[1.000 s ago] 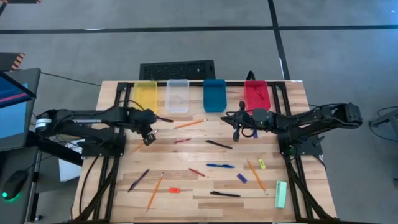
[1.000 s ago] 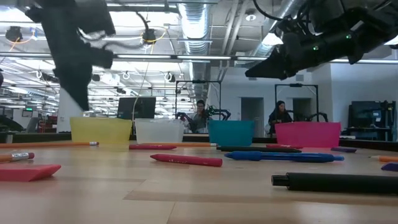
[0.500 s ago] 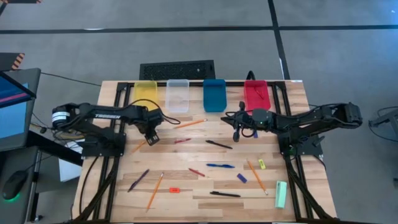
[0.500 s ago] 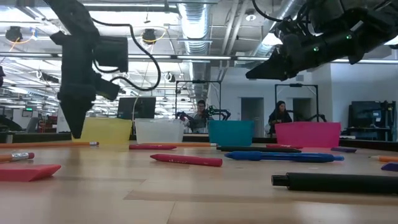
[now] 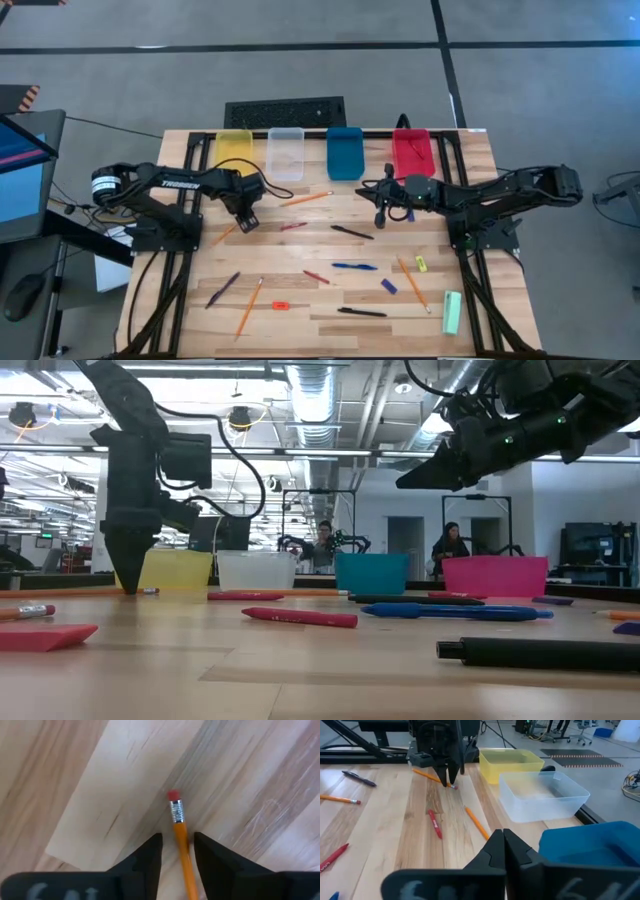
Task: Sort crayons/erasers/pens/pencils in bins
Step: Put the orange pencil into the transparent bin
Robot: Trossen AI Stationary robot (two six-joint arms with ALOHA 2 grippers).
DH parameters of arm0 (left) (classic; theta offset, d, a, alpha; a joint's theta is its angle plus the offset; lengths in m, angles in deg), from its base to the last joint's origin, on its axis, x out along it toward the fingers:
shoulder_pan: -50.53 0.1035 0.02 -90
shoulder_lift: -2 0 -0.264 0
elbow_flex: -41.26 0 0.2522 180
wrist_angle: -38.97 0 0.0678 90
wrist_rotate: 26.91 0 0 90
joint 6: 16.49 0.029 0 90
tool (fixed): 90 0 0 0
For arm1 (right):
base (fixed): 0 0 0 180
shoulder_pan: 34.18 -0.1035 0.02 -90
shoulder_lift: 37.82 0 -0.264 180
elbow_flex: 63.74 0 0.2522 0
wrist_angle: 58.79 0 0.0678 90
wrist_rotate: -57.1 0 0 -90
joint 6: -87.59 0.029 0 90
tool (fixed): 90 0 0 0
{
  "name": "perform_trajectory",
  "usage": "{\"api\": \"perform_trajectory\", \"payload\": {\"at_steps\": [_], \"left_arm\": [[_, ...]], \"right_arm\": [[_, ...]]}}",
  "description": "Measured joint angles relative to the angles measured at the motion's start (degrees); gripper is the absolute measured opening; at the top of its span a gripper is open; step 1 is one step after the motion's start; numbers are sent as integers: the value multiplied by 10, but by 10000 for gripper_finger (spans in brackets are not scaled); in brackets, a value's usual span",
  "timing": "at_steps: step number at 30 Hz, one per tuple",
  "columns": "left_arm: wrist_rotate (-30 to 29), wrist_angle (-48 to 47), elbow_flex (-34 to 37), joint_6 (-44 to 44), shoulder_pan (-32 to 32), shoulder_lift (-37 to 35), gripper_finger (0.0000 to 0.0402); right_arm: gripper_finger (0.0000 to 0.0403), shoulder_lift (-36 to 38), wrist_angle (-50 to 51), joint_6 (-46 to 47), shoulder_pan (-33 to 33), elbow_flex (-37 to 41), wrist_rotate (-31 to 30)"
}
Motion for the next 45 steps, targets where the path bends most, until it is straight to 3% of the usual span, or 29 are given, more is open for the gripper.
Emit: {"api": "perform_trajectory", "payload": {"at_steps": [10,17,23,34,45], "left_arm": [[12,4,1,51,0,1,23],[19,-10,-16,60,0,-7,19],[59,-18,-41,61,5,-33,18],[114,-13,-130,44,15,-92,18],[138,142,-214,29,42,-122,18]], "right_arm": [[3,0,0,-3,0,0,0],[3,0,0,-3,0,0,0],[5,0,0,-2,0,0,0],[3,0,3,-2,0,0,1],[3,0,8,-1,0,0,1]]}}
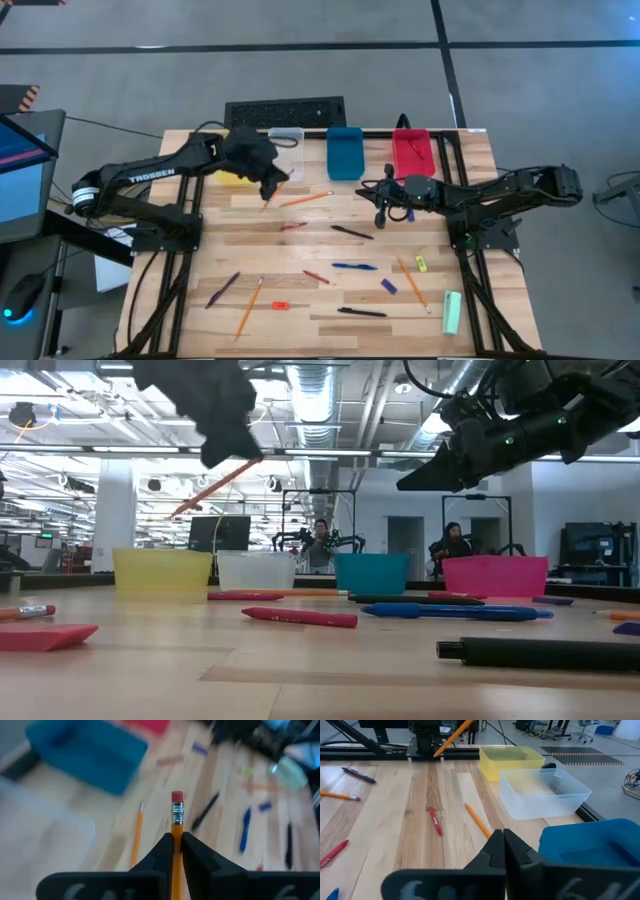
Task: Sort crayons/erasers/pens/pencils in bins
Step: Put the orange pencil into the transparent bin
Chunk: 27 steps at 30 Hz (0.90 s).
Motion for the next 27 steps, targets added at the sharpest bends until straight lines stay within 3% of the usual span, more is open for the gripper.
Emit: {"api": "perform_trajectory", "payload": {"at_steps": [10,20,27], "left_arm": [[-19,50,-93,52,76,56,18],[23,32,-231,61,195,238,18],[6,22,-240,61,233,333,18]], "right_arm": [[2,0,3,0,0,0,0],[3,0,4,0,0,0,0],[5,0,19,2,0,0,0]]}}
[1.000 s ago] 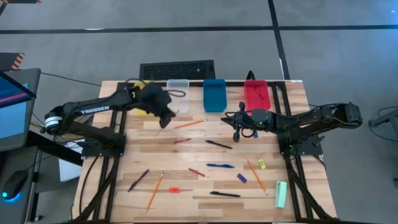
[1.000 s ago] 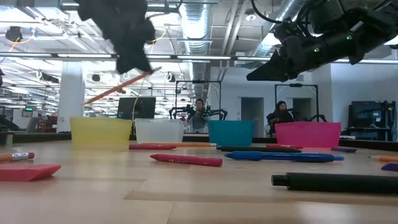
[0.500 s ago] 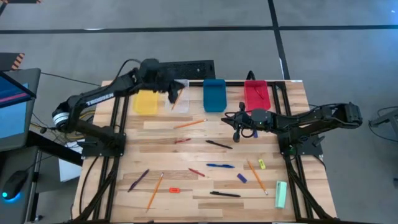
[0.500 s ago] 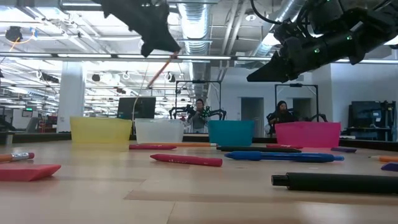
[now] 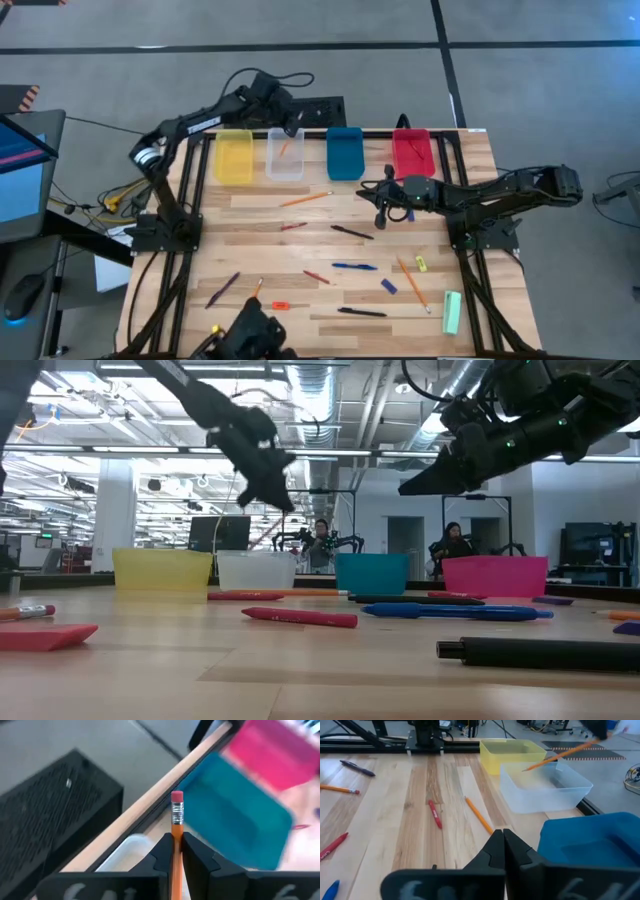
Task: Sort crayons/erasers/pens/pencils in bins
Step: Put the orange pencil into the transparent bin
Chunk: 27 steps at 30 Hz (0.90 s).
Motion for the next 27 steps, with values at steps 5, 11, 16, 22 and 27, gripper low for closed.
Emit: {"api": "perform_trajectory", "payload": {"at_steps": [5,11,16,22,27], "left_arm": [[-6,1,0,-1,6,38,18],[-11,-11,0,-1,2,62,18],[-12,-44,0,4,0,62,18],[-14,-49,26,-7,1,62,18],[-10,-40,40,-20,1,62,18]], "right_arm": [[2,0,4,0,-3,0,0],[6,0,6,-2,-3,0,0],[3,0,6,-2,-3,0,0],[5,0,6,-2,-3,0,0],[4,0,6,-2,-3,0,0]]}}
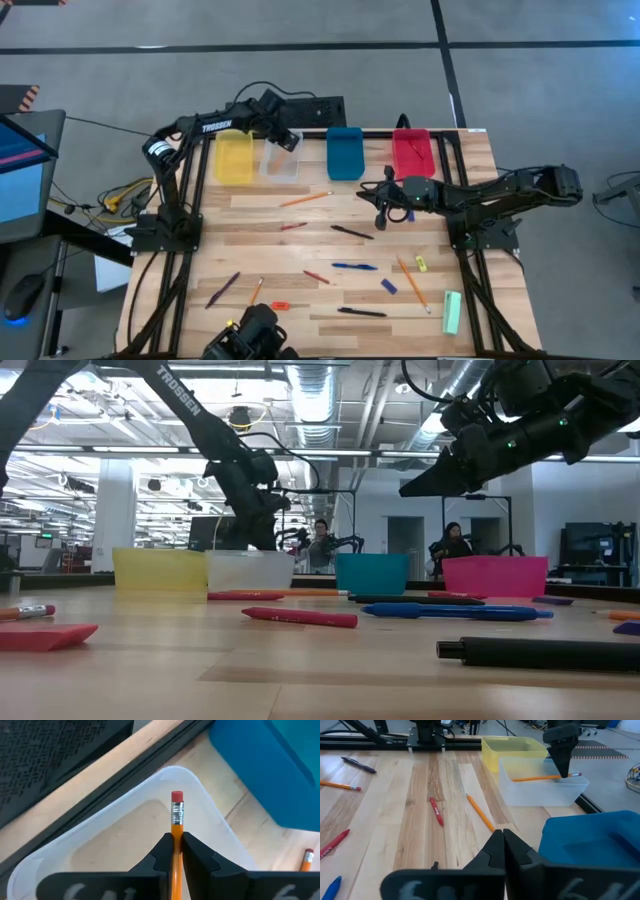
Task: Sort crayons/erasers/pens/pencils in bins
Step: Put the orange pencil into the transparent bin
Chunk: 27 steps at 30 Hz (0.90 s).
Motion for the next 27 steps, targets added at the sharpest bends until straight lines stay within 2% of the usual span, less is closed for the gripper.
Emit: {"api": "perform_trajectory", "payload": {"at_steps": [9,19,27], "left_arm": [[-9,16,0,-7,0,0,30],[-15,34,0,-8,-9,0,21],[-18,39,0,28,-10,0,55]], "right_arm": [[5,0,0,0,0,0,0],[5,0,0,-4,0,0,-1],[4,0,0,-4,0,0,-1]]}}
